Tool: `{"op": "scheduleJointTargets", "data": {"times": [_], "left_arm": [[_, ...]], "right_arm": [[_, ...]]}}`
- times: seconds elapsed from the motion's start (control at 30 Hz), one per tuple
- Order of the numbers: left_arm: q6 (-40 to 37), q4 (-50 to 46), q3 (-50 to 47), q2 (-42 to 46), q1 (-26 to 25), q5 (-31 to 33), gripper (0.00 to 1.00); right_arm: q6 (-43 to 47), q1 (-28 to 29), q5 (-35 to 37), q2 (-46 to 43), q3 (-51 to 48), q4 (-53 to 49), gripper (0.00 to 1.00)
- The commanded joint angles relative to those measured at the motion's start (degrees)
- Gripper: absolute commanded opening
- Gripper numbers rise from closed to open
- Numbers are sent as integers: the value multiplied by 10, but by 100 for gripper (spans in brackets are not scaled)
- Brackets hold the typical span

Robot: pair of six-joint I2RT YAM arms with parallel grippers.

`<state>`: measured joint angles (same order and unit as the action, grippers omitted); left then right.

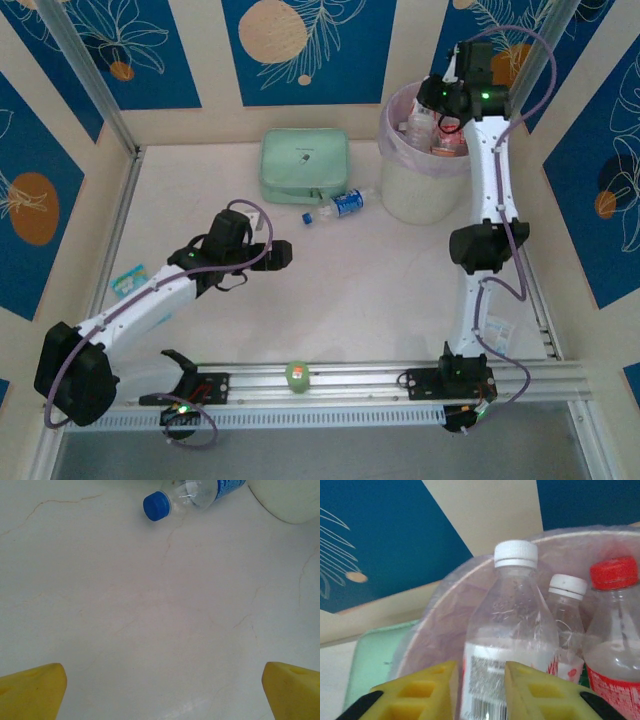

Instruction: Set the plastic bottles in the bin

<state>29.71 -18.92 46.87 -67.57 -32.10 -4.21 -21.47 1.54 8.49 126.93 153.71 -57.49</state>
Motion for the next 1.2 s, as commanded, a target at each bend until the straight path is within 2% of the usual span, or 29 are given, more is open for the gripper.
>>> {"op": "scheduleJointTargets", "data": {"times": [0.0,0.13,0.27,0.33,0.47,0.6,0.77,0.97,1.07,1.17], "left_arm": [[1,-7,4,13,3,3,100],[-6,-7,15,-1,3,1,100],[-15,0,32,-25,3,-7,100],[-22,2,44,-39,3,-13,100],[-45,9,70,-66,3,-22,100],[-87,22,100,-96,3,-32,100],[-148,59,132,-153,3,-45,100],[-226,104,162,-235,3,-26,96],[-265,133,170,-274,3,-11,91],[-291,154,184,-312,3,-8,87]], "right_arm": [[20,-1,36,21,4,-47,26],[17,-4,48,-16,-103,-42,22],[7,-4,38,-87,-268,21,19],[-3,-8,23,-105,-319,36,18],[-15,-15,-6,-111,-350,33,20],[-18,-21,-46,-116,-313,18,25],[-8,-32,-53,-123,-211,-34,45],[14,-62,-63,-141,-137,-83,78],[20,-70,-70,-178,-166,-84,87],[16,-72,-96,-243,-251,-40,90]]}}
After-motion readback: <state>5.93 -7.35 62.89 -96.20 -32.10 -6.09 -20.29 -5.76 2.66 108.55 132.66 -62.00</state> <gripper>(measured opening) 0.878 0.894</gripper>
